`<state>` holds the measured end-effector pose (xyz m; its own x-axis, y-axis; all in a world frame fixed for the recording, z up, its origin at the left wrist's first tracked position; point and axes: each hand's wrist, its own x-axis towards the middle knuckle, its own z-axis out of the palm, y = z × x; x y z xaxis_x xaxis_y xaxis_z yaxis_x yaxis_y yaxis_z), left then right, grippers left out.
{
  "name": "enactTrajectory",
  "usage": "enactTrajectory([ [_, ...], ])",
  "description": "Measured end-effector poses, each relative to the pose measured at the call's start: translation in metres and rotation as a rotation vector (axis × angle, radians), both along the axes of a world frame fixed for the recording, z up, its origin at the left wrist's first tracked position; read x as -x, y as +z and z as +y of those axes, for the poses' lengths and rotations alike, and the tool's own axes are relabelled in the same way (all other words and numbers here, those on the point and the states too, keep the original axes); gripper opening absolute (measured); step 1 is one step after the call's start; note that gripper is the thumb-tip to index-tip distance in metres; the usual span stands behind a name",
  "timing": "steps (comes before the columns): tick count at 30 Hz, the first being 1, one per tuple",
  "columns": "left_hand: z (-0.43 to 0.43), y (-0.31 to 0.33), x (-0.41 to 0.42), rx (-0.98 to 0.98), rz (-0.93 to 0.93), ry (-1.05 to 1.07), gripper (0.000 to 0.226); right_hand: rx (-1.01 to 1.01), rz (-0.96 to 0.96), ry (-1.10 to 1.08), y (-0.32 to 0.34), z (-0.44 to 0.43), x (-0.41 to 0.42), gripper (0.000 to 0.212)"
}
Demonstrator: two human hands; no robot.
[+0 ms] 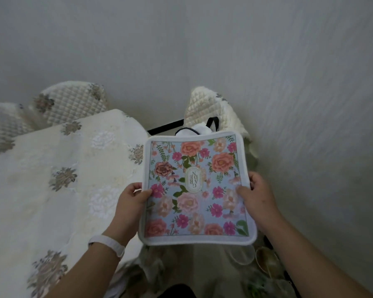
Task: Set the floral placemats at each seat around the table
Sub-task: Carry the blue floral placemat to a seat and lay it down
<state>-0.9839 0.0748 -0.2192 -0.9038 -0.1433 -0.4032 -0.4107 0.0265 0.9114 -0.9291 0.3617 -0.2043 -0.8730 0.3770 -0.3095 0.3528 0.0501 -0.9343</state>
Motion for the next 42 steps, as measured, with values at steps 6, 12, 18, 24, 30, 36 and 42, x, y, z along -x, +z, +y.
enactTrajectory([
  [6, -0.018, -0.008, 0.009, 0.006, -0.036, 0.127, 0.014, -0.044, 0.004, 0.142, -0.006, -0.008, 0.048, 0.02],
  [12, -0.038, -0.022, 0.031, -0.008, -0.056, 0.257, 0.015, -0.035, -0.017, 0.227, -0.021, -0.032, 0.099, 0.023],
  [18, -0.059, -0.044, 0.075, -0.062, -0.092, 0.359, 0.017, -0.071, -0.036, 0.296, -0.03, -0.06, 0.166, 0.022],
  [24, -0.093, -0.057, 0.136, -0.083, -0.11, 0.406, 0.016, -0.158, -0.055, 0.374, -0.033, -0.097, 0.241, 0.023],
  [30, -0.127, -0.076, 0.19, -0.093, -0.125, 0.358, 0.021, -0.181, -0.063, 0.4, -0.043, -0.125, 0.298, 0.023],
  [36, -0.138, -0.096, 0.226, -0.02, -0.149, 0.332, 0.021, -0.157, -0.128, 0.408, -0.056, -0.14, 0.322, 0.026],
  [42, -0.144, -0.113, 0.243, -0.079, -0.167, 0.394, 0.02, -0.155, -0.18, 0.4, -0.078, -0.155, 0.362, 0.023],
])
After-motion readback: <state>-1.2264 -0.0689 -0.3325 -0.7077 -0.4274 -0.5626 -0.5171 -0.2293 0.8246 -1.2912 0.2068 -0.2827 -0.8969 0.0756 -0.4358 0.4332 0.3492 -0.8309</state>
